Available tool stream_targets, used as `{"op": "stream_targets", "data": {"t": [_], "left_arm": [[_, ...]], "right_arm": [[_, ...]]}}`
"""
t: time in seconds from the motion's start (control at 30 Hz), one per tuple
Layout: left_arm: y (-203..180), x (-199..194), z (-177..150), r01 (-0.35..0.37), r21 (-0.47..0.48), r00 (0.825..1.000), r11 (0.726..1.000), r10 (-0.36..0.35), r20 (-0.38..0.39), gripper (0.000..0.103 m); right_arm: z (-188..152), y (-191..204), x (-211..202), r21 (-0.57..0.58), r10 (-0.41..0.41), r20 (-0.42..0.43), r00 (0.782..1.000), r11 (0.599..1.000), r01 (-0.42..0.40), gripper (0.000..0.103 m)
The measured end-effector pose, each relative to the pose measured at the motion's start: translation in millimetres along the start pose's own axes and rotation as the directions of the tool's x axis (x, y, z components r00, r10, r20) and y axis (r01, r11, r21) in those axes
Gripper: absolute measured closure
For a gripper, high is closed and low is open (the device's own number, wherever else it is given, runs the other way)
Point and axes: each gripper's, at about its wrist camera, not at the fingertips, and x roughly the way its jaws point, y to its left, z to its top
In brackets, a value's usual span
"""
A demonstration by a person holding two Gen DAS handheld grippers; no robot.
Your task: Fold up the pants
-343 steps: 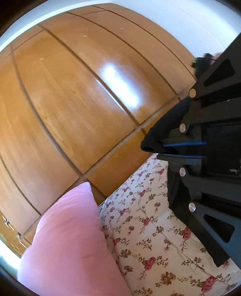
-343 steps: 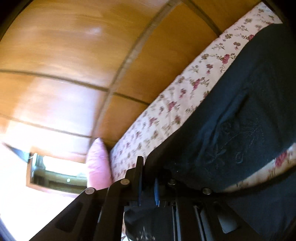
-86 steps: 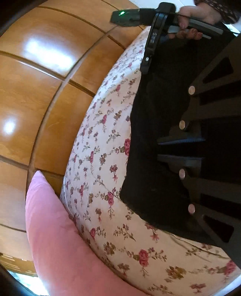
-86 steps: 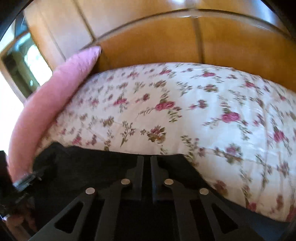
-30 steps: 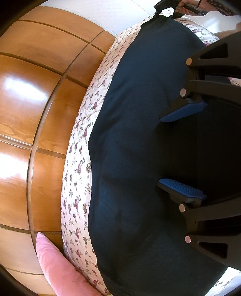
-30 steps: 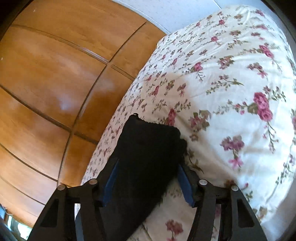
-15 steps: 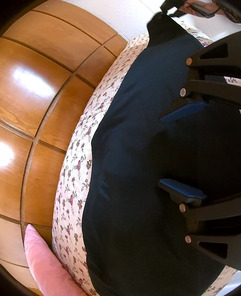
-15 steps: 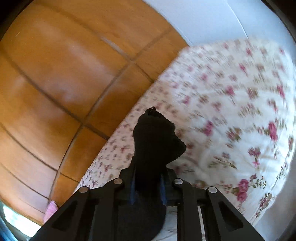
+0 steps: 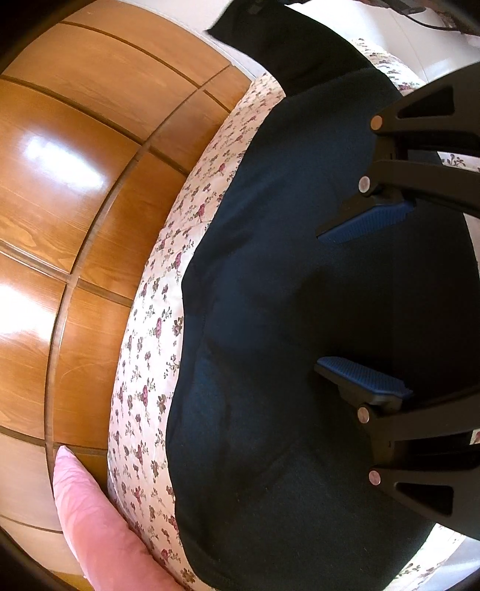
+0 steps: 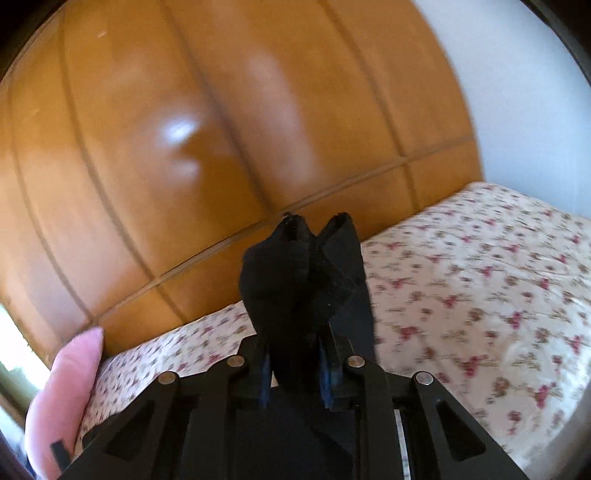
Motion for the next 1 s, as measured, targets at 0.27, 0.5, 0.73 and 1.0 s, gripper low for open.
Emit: {"op": "stream_targets", "data": {"t": [0.27, 0.5, 0.73, 1.0], "left_arm": [[-7, -2, 2, -0.096, 0.016, 0.995, 0.995, 0.097, -0.037, 0.038], [-7, -4, 1, -0.121, 0.020, 0.991, 0.992, 0.122, -0.046, 0.038], [-7, -6, 2, -0.156, 0.032, 0.987, 0.987, 0.157, -0.044, 0.038], [-9, -6, 0, -0.171, 0.042, 0.984, 0.984, 0.173, -0.048, 0.038]], "right_arm": [[-46, 78, 32, -0.175, 0.102, -0.099, 0.990, 0.977, -0.118, 0.082], [-97, 123, 63, -0.294, 0.132, -0.216, 0.967, 0.936, -0.193, 0.083], [-151, 139, 89, -0.356, 0.143, -0.350, 0.926, 0.894, -0.273, 0.082], [-183, 139, 99, -0.399, 0.119, -0.434, 0.893, 0.863, -0.309, 0.081]]}}
